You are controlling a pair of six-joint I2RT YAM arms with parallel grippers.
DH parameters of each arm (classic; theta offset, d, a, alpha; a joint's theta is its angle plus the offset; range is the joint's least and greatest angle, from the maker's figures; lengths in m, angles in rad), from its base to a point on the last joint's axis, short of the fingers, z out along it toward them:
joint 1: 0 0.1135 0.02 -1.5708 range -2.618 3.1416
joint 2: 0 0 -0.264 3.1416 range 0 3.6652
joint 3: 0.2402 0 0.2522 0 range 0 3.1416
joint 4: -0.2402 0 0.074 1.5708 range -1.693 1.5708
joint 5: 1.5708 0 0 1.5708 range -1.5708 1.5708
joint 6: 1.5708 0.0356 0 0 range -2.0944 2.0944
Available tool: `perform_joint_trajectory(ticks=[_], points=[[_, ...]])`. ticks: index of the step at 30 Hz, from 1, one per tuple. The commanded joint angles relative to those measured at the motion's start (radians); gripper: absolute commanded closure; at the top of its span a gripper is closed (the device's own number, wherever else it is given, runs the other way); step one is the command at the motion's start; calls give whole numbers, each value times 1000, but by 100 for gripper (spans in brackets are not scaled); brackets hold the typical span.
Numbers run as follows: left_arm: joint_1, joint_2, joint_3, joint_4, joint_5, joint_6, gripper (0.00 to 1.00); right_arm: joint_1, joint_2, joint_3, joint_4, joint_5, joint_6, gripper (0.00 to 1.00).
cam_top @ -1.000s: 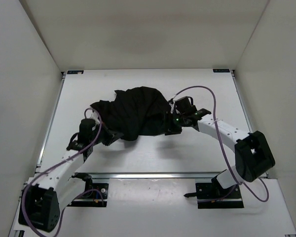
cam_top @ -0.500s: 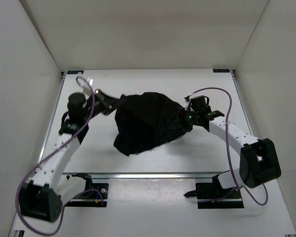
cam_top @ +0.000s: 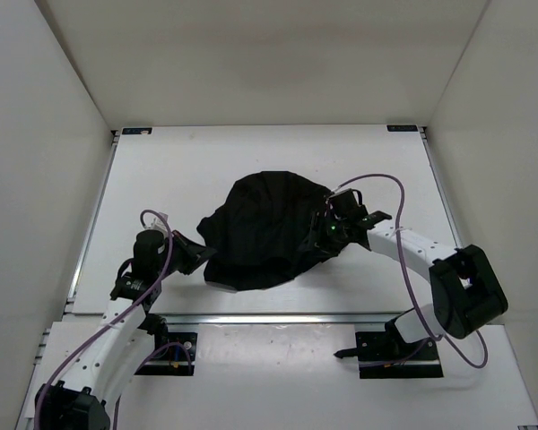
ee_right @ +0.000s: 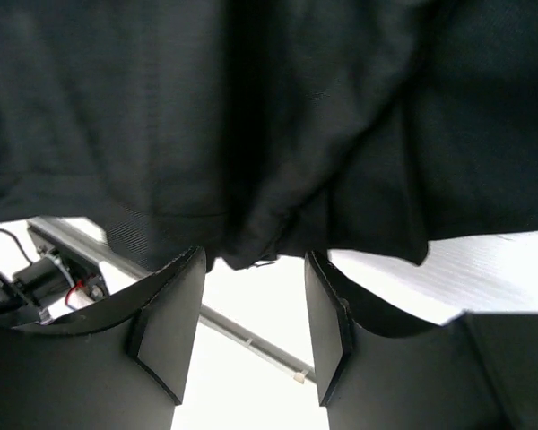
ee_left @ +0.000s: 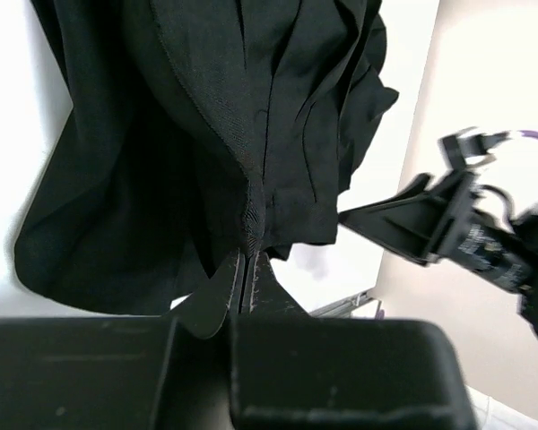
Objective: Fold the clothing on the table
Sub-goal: Flatten the skirt out
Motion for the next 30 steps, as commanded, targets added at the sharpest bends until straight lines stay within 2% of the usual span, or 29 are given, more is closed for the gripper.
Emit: perform_joint_trajectory(ticks=[1, 3, 6, 14, 15, 16, 18, 20, 22, 26, 30], points=[[1, -15, -10, -1, -17, 16, 100, 7, 38, -34, 65, 11, 43, 55], [3, -17, -5, 2, -23, 18, 100, 7, 76, -19, 87, -9, 49, 59], [-1, -24, -13, -8, -21, 16, 100, 24, 131, 0, 67, -3, 38, 60], [-1, -17, -26, 31, -9, 7, 100, 4, 250, 56, 148, -49, 3, 62], [-2, -17, -26, 30, -8, 5, 100, -5, 271, 93, 138, -42, -11, 68], [-2, -20, -28, 31, -1, 5, 100, 3, 282, 131, 113, -49, -32, 79], [2, -15, -25, 27, -11, 10, 100, -11, 294, 186, 66, -40, -66, 89], [-5, -15, -26, 34, -8, 10, 100, -23, 274, 236, 24, -40, -95, 92], [-5, -3, -20, 42, -2, 13, 100, -60, 268, 262, 0, -49, -107, 90], [-10, 5, -29, 56, 2, -1, 100, -103, 294, 254, 12, -104, -113, 73], [-4, -6, -40, 54, 3, -4, 100, -118, 349, 285, 12, -105, -121, 72]])
